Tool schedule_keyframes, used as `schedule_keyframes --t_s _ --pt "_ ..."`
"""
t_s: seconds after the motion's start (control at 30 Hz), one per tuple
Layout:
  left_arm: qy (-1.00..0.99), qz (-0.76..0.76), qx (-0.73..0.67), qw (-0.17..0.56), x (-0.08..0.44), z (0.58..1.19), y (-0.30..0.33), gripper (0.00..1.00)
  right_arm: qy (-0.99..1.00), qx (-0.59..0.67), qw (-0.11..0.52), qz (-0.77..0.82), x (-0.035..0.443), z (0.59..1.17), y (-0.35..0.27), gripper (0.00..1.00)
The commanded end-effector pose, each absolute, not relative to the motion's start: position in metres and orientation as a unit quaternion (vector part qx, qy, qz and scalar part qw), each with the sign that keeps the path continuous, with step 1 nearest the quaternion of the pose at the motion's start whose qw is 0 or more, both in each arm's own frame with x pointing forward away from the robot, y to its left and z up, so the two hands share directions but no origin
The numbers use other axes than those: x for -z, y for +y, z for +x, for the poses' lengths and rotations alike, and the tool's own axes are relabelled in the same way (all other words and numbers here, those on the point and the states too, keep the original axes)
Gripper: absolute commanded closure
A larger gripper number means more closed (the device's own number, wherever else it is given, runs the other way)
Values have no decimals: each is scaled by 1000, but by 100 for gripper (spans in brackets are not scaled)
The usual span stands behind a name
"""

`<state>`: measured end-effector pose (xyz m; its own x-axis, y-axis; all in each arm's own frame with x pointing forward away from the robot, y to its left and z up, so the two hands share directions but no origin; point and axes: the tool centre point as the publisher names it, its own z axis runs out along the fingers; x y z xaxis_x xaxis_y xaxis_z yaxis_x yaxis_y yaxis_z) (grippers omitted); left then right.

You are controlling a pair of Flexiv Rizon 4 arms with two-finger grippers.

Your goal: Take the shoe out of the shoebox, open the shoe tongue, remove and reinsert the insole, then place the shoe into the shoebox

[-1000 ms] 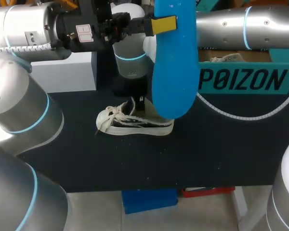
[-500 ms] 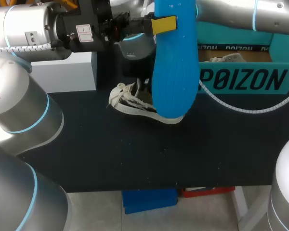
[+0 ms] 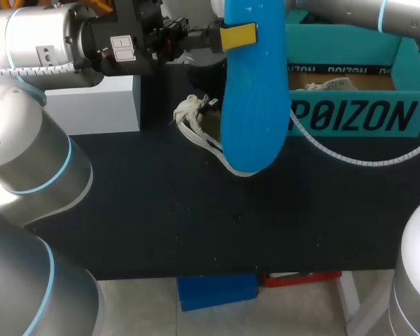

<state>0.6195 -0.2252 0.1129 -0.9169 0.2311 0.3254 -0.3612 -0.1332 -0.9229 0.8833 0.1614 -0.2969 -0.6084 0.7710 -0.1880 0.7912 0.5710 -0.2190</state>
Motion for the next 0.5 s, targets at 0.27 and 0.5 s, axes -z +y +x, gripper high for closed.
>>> schedule_keyframes --t_s 0.27,0.5 --pt "-628 52 -751 196 -113 619 -226 100 625 126 20 770 327 882 174 100" --pt "-628 52 -751 196 -113 619 -226 100 616 125 13 778 352 883 178 100"
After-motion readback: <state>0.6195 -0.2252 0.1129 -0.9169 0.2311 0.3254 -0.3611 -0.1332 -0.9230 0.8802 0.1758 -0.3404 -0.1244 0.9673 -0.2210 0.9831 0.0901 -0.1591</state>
